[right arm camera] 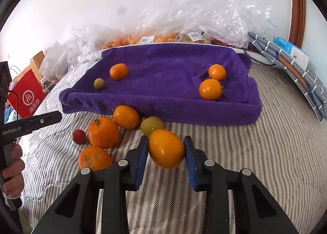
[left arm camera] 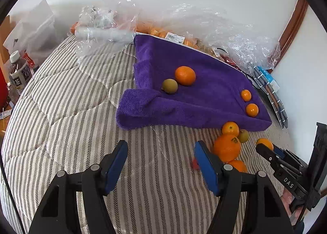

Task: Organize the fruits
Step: 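Grasp another orange in front of the towel with the right gripper, then grasp the small red fruit with the left gripper while the right gripper holds its orange, then carry both fruits over the towel, lower them and open both grippers, then withdraw the left gripper while the right gripper grasps the yellow-green fruit, then grasp the large stemmed orange with the left gripper while the right holds its fruit, then lift both held fruits and carry them over the purple towel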

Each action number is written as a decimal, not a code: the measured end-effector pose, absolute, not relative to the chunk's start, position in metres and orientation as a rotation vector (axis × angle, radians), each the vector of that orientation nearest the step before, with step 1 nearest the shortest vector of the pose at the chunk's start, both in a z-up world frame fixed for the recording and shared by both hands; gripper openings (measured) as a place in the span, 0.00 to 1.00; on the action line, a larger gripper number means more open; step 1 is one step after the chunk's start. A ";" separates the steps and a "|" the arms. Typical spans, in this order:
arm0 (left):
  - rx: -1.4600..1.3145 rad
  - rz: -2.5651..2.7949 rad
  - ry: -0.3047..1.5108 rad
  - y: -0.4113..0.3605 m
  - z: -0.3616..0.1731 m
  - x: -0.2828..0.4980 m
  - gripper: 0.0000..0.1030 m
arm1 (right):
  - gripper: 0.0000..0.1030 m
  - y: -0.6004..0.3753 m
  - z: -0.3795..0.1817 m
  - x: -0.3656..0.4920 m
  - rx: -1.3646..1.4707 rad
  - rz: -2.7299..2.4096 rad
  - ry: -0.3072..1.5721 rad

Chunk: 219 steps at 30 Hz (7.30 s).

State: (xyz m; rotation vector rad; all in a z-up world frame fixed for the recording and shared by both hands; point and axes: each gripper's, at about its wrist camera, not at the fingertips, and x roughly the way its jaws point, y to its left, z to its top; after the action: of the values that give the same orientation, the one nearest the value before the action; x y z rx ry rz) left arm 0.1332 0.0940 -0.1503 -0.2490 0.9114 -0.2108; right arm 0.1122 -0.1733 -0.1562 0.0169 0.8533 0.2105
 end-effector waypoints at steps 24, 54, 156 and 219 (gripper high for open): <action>-0.116 -0.325 0.920 0.038 -0.169 0.130 0.22 | 0.34 -0.220 -0.150 0.096 0.041 0.122 0.839; -0.193 -0.219 0.799 0.074 -0.114 0.156 0.22 | 0.34 -0.214 -0.116 0.124 0.049 0.125 0.770; -0.140 -0.321 1.009 -0.021 -0.169 0.147 0.39 | 0.27 -0.259 -0.138 0.074 0.072 0.091 0.827; -0.148 -0.134 0.885 0.048 -0.149 0.273 0.40 | 0.32 -0.204 -0.157 0.237 0.034 0.143 0.822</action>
State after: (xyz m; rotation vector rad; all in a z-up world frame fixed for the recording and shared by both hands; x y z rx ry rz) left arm 0.2730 0.0481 -0.1487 -0.1481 0.8855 -0.1342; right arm 0.2368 -0.2036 -0.1570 0.0342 0.8216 0.1435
